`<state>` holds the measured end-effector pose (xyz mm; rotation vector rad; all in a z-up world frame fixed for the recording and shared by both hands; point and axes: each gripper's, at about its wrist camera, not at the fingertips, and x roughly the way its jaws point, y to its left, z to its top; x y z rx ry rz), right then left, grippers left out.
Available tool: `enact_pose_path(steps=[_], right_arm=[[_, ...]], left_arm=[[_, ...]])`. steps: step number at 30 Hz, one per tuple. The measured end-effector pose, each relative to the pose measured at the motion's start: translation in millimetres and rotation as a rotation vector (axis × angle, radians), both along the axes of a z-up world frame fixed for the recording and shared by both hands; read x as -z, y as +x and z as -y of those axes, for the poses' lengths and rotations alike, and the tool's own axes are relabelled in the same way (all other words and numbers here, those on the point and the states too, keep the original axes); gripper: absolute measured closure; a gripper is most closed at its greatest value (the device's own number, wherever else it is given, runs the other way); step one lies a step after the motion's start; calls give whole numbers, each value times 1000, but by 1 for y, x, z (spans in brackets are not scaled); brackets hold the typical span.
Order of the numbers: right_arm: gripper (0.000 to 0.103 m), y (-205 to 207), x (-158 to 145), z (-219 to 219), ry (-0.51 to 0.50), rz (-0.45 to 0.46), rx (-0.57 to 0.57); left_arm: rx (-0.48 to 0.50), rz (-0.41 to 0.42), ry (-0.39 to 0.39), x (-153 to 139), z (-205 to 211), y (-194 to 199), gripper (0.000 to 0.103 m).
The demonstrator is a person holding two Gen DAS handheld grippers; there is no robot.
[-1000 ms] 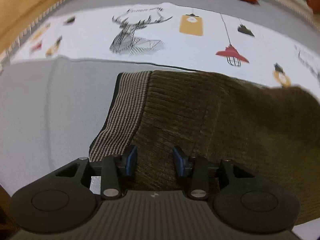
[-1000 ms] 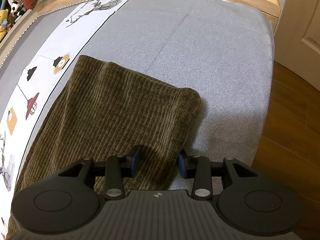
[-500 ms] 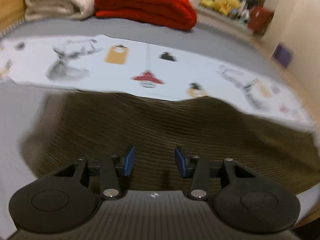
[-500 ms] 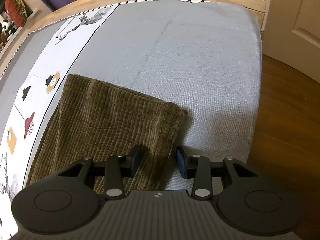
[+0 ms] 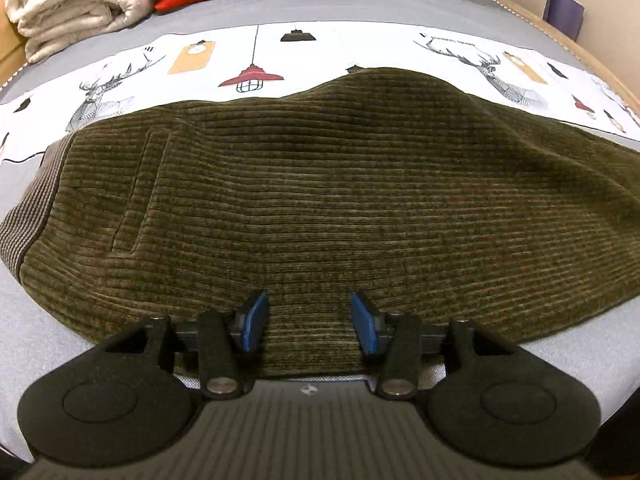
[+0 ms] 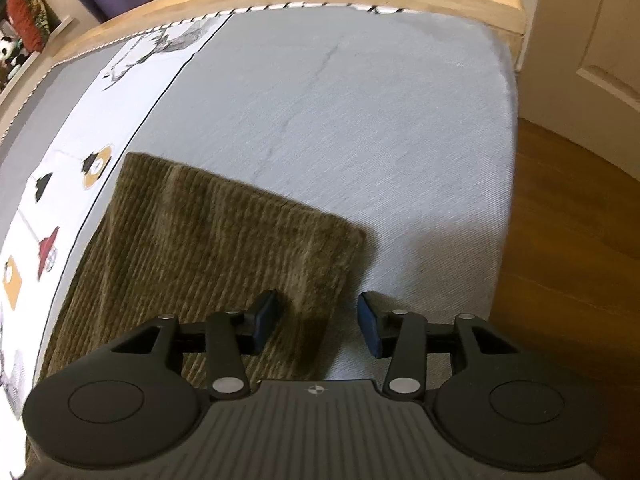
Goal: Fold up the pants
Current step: 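Open the left gripper and withdraw both grippers from the folded pants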
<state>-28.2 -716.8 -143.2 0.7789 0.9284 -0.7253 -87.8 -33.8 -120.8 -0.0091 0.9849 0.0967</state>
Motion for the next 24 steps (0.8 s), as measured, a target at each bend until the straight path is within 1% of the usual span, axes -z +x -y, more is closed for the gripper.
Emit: enact_pose_path(steps=[4, 8, 14, 17, 19, 20, 24], right_arm=[[49, 0, 1, 2, -4, -5, 13], [39, 6, 2, -1, -17, -8, -12], [39, 14, 2, -5, -18, 6, -64], [40, 14, 2, -4, -16, 7, -58], [45, 13, 2, -3, -20, 3, -47], [46, 13, 2, -3, -30, -5, -39], [45, 12, 1, -2, -41, -16, -21]], left_arm=[[2, 2, 5, -1, -2, -1, 51], [2, 2, 4, -1, -2, -3, 51], [4, 3, 4, 0, -2, -2, 51], [8, 3, 7, 0, -1, -2, 51], [8, 3, 6, 0, -1, -2, 51], [8, 3, 7, 0, -1, -2, 51], [8, 4, 7, 0, -1, -2, 51]])
